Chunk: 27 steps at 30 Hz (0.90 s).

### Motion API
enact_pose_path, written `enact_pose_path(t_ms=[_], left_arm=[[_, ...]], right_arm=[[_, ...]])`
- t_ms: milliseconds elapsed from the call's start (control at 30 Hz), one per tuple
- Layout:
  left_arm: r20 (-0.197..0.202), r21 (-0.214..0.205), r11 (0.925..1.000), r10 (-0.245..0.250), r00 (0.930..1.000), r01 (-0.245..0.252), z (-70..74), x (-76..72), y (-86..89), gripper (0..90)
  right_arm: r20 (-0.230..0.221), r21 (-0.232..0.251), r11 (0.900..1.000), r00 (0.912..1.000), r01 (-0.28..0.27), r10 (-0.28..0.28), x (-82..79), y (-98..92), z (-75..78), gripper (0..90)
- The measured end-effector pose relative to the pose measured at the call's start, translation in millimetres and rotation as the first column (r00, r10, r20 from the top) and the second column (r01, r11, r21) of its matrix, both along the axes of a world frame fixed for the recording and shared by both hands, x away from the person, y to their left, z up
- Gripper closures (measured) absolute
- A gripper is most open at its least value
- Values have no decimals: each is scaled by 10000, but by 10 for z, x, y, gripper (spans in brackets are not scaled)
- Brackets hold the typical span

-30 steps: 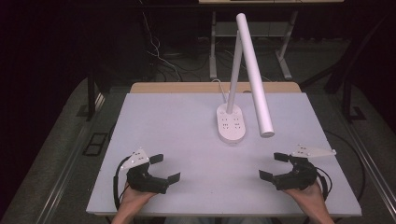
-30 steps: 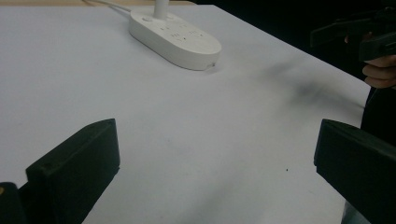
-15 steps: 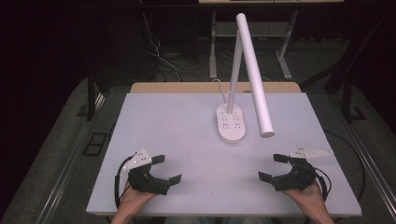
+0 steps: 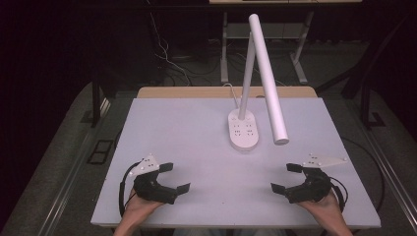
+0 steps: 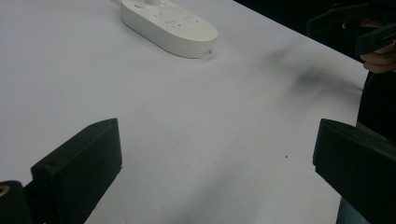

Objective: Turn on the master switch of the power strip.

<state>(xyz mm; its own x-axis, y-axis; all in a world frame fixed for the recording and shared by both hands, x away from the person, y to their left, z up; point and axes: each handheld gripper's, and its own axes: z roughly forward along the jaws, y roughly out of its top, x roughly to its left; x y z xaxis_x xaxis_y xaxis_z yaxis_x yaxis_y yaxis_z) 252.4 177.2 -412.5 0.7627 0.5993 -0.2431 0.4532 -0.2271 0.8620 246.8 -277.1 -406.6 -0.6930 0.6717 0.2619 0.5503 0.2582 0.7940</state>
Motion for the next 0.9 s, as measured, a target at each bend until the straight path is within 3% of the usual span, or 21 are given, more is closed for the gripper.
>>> enact_pose_path(t_ms=[900], left_arm=[[-362,518,9954,-790,9962,808,233,231,-189,17]], right_arm=[[5,2,9999,9999,116,-116,8,-24,-10,2]])
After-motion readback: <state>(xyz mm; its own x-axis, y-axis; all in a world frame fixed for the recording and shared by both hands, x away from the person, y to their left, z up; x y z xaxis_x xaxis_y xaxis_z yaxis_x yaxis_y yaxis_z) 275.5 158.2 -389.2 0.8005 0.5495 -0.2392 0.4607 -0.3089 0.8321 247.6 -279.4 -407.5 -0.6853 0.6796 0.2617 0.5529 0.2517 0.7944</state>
